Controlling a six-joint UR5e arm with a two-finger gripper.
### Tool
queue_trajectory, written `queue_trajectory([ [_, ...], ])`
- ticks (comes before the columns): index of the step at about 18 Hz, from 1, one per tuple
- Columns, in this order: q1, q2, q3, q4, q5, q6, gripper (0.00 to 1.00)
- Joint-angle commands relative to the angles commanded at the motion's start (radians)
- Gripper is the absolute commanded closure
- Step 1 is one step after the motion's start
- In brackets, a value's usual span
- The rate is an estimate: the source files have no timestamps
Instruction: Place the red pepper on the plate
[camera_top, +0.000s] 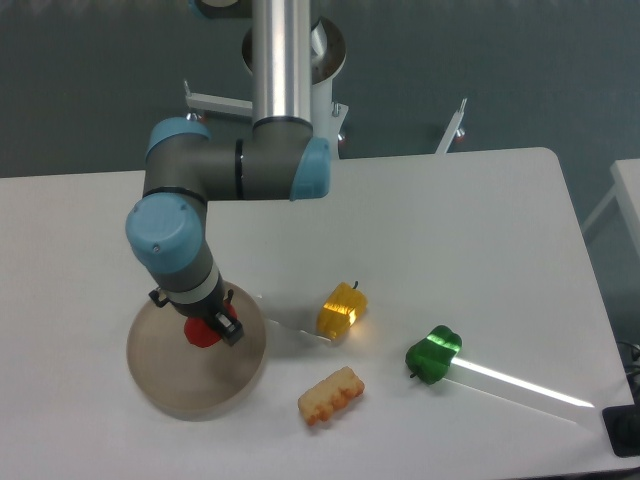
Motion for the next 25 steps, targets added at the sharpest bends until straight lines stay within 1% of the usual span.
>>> queue_trajectory([
  [5,-0.003,-0.021,0.0,0.009,-0.003,0.003,0.36],
  [12,-0.006,-0.048,0.0,0.005,-0.003,0.014,0.36],
  [25,-0.008,-0.06,-0.002,0.005,-0.003,0.017,0.36],
])
